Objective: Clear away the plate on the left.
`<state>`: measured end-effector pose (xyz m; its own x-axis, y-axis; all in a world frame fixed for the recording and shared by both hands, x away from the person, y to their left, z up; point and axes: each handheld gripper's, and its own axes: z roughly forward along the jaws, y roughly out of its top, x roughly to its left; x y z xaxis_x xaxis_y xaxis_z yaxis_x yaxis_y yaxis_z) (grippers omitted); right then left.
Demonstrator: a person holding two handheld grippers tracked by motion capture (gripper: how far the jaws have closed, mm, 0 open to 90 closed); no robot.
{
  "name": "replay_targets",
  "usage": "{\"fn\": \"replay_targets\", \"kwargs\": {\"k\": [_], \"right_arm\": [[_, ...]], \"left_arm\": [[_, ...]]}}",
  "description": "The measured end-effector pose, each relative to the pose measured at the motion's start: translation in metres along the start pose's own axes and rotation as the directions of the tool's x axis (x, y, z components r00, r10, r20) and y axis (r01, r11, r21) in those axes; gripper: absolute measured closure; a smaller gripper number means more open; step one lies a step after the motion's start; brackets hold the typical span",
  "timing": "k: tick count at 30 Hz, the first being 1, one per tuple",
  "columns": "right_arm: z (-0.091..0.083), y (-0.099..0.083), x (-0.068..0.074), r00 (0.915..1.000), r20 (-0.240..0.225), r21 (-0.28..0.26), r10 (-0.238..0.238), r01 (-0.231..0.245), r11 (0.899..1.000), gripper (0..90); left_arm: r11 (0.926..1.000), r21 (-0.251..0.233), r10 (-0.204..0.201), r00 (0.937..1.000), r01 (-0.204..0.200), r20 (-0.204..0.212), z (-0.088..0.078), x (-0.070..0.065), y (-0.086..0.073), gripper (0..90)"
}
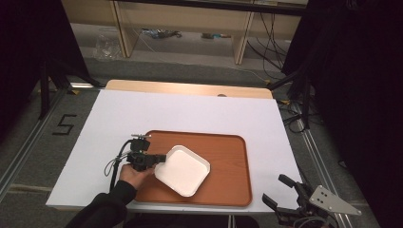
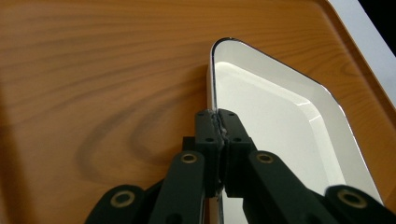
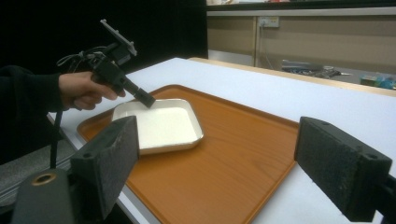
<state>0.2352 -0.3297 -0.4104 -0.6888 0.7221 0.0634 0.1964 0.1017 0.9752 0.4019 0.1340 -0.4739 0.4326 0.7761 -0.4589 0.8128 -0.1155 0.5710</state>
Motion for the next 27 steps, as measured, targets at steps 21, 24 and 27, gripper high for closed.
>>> {"fn": "replay_targets", "kwargs": {"k": [21,24,27], "right_arm": [[0.001,0.0,0.0,0.9996,-0.027,0.002,0.006,-0.006,1.0,15.1],[0.0,0.0,0.0,1.0,0.0,0.0,0.002,-0.002,1.0,15.1],[0.0,0.0,0.0,1.0,-0.001,-0.001,0.002,-0.002,1.0,15.1]], "left_arm": [[0.9962,0.079,0.039,0.9992,-0.038,-0.012,0.013,-0.014,-0.011,82.5],[0.9932,0.096,0.066,0.9978,-0.066,-0.003,0.011,-0.015,-0.012,84.2],[0.9863,0.108,0.124,0.9922,-0.125,0.012,0.011,-0.015,-0.014,84.5]]}}
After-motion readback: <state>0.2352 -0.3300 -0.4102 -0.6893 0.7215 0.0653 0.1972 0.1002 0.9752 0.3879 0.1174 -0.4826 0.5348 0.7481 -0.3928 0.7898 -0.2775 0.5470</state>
